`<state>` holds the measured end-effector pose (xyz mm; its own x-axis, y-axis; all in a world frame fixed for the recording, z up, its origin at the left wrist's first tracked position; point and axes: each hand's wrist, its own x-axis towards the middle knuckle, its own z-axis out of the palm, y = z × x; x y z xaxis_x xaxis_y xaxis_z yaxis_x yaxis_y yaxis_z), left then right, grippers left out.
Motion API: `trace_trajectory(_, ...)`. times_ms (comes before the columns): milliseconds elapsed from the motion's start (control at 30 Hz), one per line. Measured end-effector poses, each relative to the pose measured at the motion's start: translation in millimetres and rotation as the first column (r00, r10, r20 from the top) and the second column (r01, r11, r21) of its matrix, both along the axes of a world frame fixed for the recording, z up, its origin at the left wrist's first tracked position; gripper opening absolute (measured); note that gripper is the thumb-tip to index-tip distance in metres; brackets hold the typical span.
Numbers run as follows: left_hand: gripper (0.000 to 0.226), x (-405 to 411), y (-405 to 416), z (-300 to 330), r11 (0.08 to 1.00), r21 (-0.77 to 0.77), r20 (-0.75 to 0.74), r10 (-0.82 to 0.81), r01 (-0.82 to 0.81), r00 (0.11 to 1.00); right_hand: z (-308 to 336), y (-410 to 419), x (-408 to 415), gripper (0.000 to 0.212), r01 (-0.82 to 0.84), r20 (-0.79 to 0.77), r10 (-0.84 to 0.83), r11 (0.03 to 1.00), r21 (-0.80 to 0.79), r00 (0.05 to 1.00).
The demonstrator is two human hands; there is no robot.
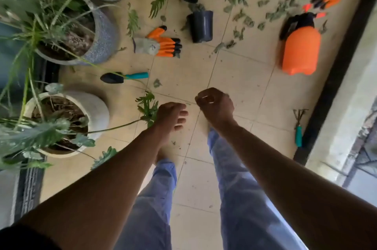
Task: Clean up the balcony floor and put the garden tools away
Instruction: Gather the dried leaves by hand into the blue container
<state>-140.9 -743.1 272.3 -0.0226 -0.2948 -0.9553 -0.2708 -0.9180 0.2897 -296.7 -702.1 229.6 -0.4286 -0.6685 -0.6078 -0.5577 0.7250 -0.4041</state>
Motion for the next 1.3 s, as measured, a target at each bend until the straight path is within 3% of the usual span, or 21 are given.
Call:
trace_trajectory(33,0.024,-7,-2,-1,1.000,0.001,0.017,0.002,-0.002,1.000,2,-10,-5,0.022,-0.091,-0.036,0.091,0.996,0.008,0.995)
trace_trajectory(133,0.023,-24,-6,-12,1.000,0.000,0.051,0.020,-0.020,0.998,11,-30,-17,0.024,-0.189,0.075,0.185,0.981,0.053,0.980)
trace_trajectory(267,0.012,-42,-11,-34,0.970,0.034,0.094,0.237,-0.241,0.967,3,-59,-41,0.023,-0.384,0.278,0.357,0.922,0.051,0.892)
trace_trajectory(333,0.017,-47,-11,-51,0.951,0.047,0.078,0.303,-0.307,0.950,-9,-76,-44,0.020,-0.484,0.274,0.466,0.875,-0.002,0.841)
trace_trajectory(500,0.010,-42,-4,-119,0.904,-0.007,0.136,0.425,-0.428,0.895,-88,-114,-27,0.017,-0.604,0.256,0.582,0.797,0.008,0.772)
trace_trajectory(633,0.041,-28,10,-200,0.875,-0.010,0.233,0.473,-0.484,0.850,-177,-133,15,0.028,-0.717,0.198,0.711,0.695,-0.056,0.674)
trace_trajectory(733,0.037,-17,13,-241,0.870,-0.009,0.230,0.482,-0.494,0.845,-240,-136,54,0.038,-0.841,0.123,0.849,0.527,-0.122,0.514)
trace_trajectory(833,0.030,-9,18,-267,0.833,-0.001,0.172,0.545,-0.553,0.821,-283,-138,87,0.038,-0.944,-0.100,0.955,0.254,-0.211,0.279)
trace_trajectory(933,0.026,-2,22,-281,0.827,-0.006,0.159,0.556,-0.563,0.816,-305,-141,105,0.042,-0.978,-0.322,0.943,0.018,-0.206,0.085)
trace_trajectory(1000,0.025,0,23,-285,0.831,0.018,0.149,0.548,-0.557,0.823,-307,-142,107,0.037,-0.978,-0.371,0.928,-0.055,-0.201,0.024)
trace_trajectory(1067,0.024,-1,21,-285,0.810,0.057,0.142,0.573,-0.584,0.808,-303,-141,105,0.032,-0.983,-0.353,0.936,-0.065,-0.174,0.001)
trace_trajectory(1133,0.019,-5,18,-279,0.734,0.129,0.115,0.656,-0.666,0.746,-297,-140,94,0.026,-0.988,-0.288,0.956,0.018,-0.152,0.061)
trace_trajectory(1300,0.021,-20,7,-243,0.470,0.270,0.037,0.867,-0.840,0.497,-255,-138,44,0.021,-0.823,0.037,0.827,0.563,-0.078,0.562)
